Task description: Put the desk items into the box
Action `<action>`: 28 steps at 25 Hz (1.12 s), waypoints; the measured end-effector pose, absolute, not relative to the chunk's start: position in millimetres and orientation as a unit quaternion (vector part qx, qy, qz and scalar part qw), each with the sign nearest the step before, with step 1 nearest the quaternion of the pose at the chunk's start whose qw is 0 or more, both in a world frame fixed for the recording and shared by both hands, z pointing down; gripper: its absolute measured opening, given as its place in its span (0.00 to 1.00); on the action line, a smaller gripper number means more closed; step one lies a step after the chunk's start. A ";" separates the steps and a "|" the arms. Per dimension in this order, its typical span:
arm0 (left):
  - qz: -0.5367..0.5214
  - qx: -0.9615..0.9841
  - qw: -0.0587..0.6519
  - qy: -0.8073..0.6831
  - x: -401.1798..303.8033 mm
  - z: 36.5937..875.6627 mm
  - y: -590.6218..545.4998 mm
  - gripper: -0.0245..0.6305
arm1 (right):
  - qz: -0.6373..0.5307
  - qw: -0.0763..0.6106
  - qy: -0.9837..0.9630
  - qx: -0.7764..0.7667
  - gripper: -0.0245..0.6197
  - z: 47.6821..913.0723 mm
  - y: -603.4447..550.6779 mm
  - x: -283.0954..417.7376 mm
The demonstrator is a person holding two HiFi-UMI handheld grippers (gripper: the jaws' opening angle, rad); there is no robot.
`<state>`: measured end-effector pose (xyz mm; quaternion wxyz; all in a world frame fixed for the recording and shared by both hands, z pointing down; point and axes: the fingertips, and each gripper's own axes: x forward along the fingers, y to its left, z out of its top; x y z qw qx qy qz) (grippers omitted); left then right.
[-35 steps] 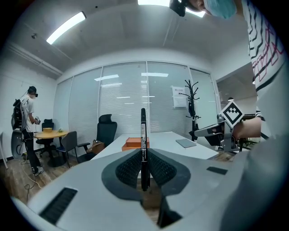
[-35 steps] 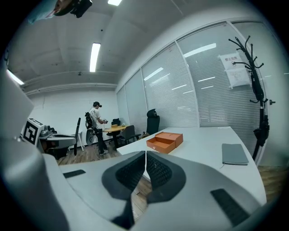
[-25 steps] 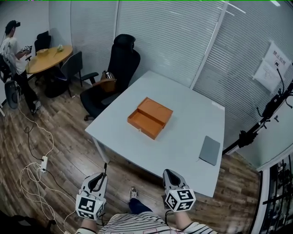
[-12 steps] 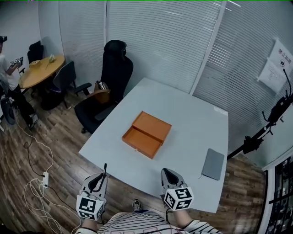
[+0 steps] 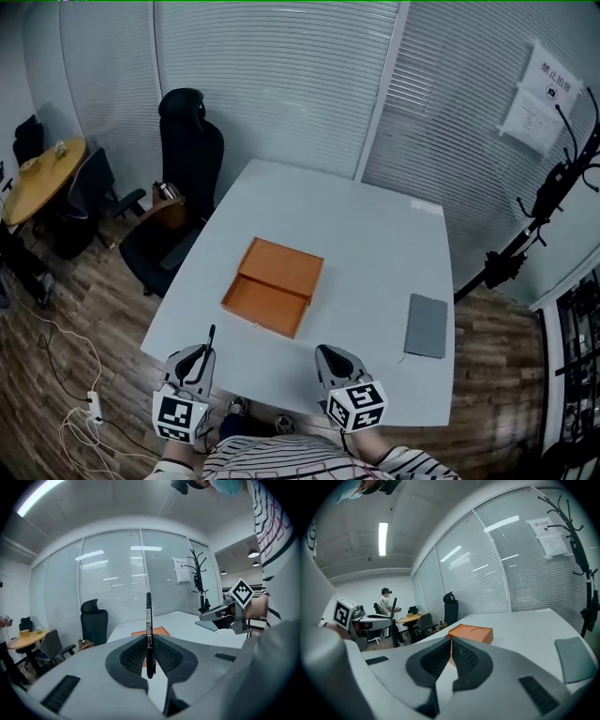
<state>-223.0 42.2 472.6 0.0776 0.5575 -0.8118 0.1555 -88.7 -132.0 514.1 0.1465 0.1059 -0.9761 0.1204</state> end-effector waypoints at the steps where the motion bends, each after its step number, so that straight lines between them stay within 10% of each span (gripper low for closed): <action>1: 0.159 0.567 0.074 -0.805 -229.7 473.7 34.2 0.12 | 0.122 0.148 -0.975 0.114 0.08 516.2 -133.4 -90.6; 28: 0.255 0.766 -0.020 -0.589 -306.5 476.7 -116.6 0.12 | 0.151 0.120 -0.913 0.360 0.08 515.0 -143.9 -90.7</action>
